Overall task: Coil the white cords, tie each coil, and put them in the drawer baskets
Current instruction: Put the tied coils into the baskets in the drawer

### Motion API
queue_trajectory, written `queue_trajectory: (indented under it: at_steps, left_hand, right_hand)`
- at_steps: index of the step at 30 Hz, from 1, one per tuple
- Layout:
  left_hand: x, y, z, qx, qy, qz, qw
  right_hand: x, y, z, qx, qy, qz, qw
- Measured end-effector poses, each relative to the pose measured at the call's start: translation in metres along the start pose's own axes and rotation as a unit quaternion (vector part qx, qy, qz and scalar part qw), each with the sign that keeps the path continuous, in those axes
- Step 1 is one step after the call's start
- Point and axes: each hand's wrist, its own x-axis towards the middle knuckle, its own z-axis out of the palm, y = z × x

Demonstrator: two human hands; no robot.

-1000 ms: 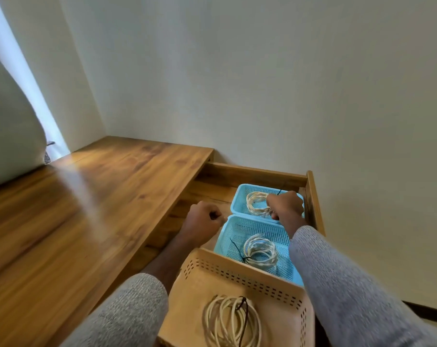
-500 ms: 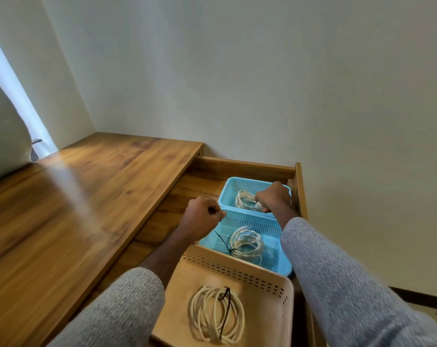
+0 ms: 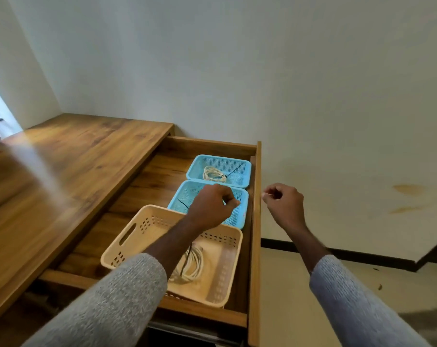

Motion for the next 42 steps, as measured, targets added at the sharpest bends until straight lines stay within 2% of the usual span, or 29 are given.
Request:
queue_trajectory:
  at_steps: [4, 6, 9, 16, 25, 28, 33, 42]
  left_hand:
    - [-0.026, 0.041, 0.018, -0.002, -0.053, 0.054, 0.997]
    - [-0.034, 0.051, 0.028, 0.063, -0.099, 0.082, 0.990]
    - [-0.043, 0.052, 0.035, 0.155, -0.108, 0.113, 0.975]
    - [-0.054, 0.040, 0.021, 0.214, -0.099, 0.088, 0.968]
    - [-0.069, -0.001, -0.025, 0.309, -0.081, 0.046, 0.947]
    - [-0.078, -0.017, -0.044, 0.362, -0.071, 0.037, 0.929]
    - [-0.098, -0.043, -0.075, 0.424, -0.064, 0.022, 0.903]
    - [-0.126, -0.080, -0.117, 0.517, -0.066, -0.060, 0.851]
  right_hand:
    - [-0.026, 0.019, 0.000, 0.059, -0.034, -0.011, 0.998]
    - [-0.040, 0.025, 0.007, 0.088, -0.041, -0.025, 0.995]
    - [-0.057, 0.029, 0.016, 0.110, -0.033, -0.039, 0.993]
    - [-0.056, 0.019, 0.027, 0.116, -0.082, -0.047, 0.989]
    - [-0.062, -0.015, 0.075, 0.127, -0.215, -0.055, 0.967]
    - [-0.063, -0.031, 0.094, 0.125, -0.267, -0.059, 0.954]
    - [-0.064, -0.062, 0.129, 0.121, -0.302, -0.070, 0.943]
    - [-0.080, -0.106, 0.181, 0.090, -0.388, -0.114, 0.910]
